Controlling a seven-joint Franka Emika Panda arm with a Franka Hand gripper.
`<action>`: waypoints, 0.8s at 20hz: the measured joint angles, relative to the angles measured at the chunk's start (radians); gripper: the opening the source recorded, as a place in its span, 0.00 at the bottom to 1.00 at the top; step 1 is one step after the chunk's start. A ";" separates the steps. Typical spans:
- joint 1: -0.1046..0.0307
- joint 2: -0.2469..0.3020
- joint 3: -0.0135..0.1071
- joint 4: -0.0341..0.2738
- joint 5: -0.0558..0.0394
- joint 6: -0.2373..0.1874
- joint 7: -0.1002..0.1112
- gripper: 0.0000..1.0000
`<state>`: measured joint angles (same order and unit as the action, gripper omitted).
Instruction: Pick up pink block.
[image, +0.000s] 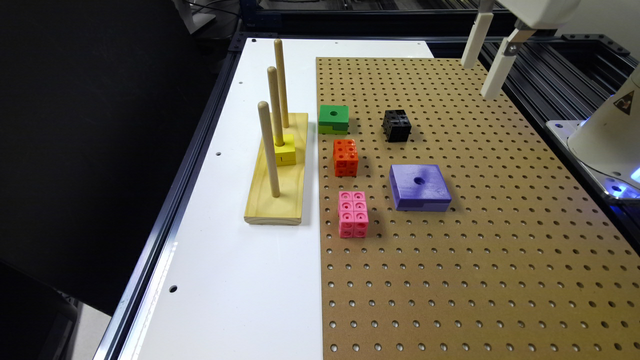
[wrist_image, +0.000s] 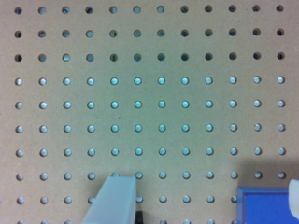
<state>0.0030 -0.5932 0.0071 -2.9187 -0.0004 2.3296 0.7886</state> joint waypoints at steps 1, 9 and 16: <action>0.000 0.000 0.000 0.000 0.0000 0.000 0.000 1.00; 0.001 -0.003 0.001 0.003 0.0000 0.000 0.000 1.00; 0.003 -0.001 0.012 0.017 0.0026 0.007 0.004 1.00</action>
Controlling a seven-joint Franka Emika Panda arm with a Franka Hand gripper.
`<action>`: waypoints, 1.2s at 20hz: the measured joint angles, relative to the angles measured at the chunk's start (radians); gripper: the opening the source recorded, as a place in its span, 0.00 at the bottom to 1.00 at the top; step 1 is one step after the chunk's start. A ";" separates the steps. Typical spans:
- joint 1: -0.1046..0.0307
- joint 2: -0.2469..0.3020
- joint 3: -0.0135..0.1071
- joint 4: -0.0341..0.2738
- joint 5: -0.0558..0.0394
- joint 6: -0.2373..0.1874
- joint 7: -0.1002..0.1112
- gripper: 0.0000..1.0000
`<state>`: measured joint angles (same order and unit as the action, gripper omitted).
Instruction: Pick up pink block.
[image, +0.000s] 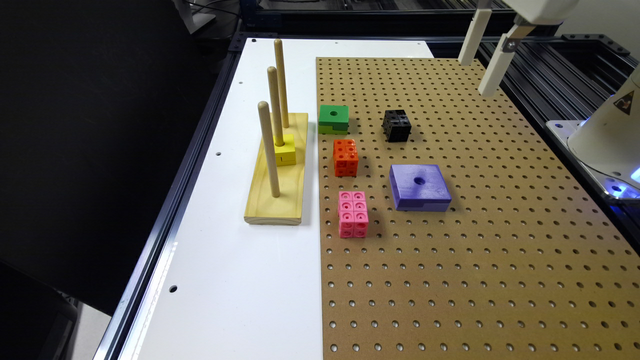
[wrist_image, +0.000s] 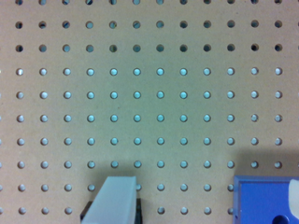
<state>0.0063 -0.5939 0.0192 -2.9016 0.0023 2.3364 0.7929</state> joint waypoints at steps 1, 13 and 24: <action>0.002 0.001 0.001 0.003 0.0005 0.001 0.002 1.00; 0.034 0.182 0.014 0.120 0.0037 0.076 0.041 1.00; 0.042 0.259 0.072 0.197 0.0195 0.076 0.093 1.00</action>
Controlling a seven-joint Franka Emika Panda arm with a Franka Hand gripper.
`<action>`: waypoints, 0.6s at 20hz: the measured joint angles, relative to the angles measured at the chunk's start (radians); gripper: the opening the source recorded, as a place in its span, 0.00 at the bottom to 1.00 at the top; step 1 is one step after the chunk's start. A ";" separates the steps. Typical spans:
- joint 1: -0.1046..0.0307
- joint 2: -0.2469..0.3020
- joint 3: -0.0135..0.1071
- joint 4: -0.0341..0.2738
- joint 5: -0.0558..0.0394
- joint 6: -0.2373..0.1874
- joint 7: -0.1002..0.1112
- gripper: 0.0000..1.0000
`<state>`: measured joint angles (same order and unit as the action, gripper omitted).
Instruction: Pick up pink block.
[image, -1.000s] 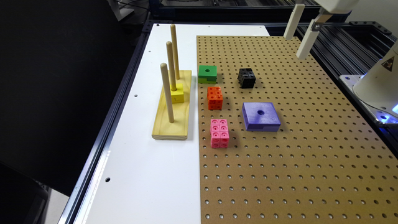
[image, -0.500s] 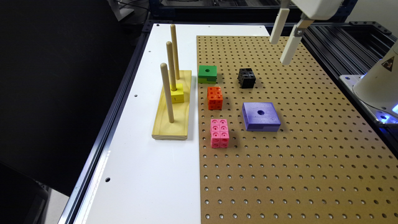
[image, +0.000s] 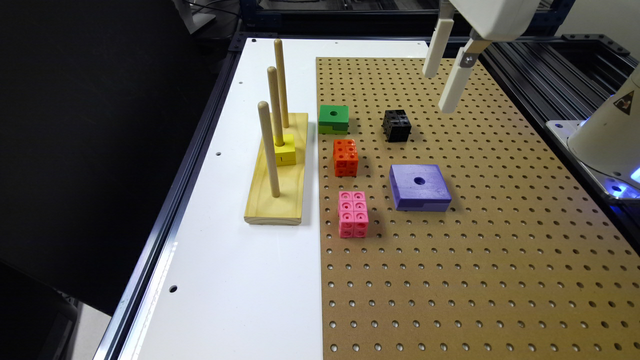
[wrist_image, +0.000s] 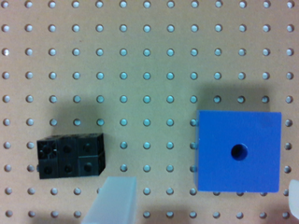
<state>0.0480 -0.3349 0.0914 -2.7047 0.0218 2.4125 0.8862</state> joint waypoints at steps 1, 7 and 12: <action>0.000 0.008 0.004 0.008 0.0021 0.000 0.002 1.00; 0.000 0.088 0.024 0.089 0.0088 0.000 0.017 1.00; -0.001 0.171 0.027 0.164 0.0088 0.000 0.020 1.00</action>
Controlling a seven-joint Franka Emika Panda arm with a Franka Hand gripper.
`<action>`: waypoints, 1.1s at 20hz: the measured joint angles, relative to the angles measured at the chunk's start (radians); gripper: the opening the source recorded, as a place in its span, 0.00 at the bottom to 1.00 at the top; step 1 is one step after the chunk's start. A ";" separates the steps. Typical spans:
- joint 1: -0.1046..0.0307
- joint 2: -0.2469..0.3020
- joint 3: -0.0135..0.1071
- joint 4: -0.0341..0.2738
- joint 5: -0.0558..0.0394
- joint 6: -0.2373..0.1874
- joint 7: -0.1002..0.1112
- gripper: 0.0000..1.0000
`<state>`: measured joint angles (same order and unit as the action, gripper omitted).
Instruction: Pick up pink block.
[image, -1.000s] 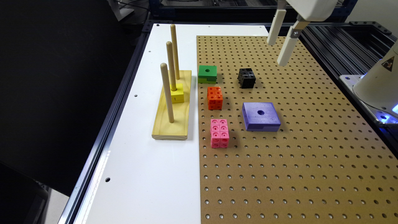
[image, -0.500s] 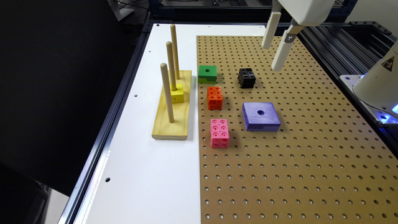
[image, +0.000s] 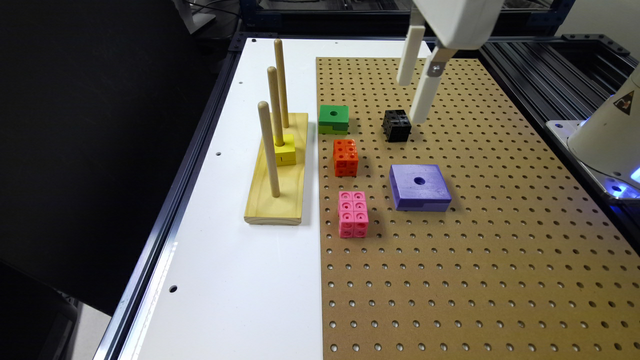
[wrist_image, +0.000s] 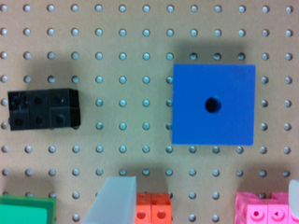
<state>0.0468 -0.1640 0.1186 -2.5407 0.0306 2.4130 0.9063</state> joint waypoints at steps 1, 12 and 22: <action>0.000 0.012 0.000 0.010 0.0000 0.000 0.000 1.00; 0.001 0.069 0.045 0.079 0.0002 0.000 0.047 1.00; 0.000 0.119 0.088 0.127 0.0002 0.000 0.088 1.00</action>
<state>0.0469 -0.0448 0.2062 -2.4136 0.0308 2.4130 0.9946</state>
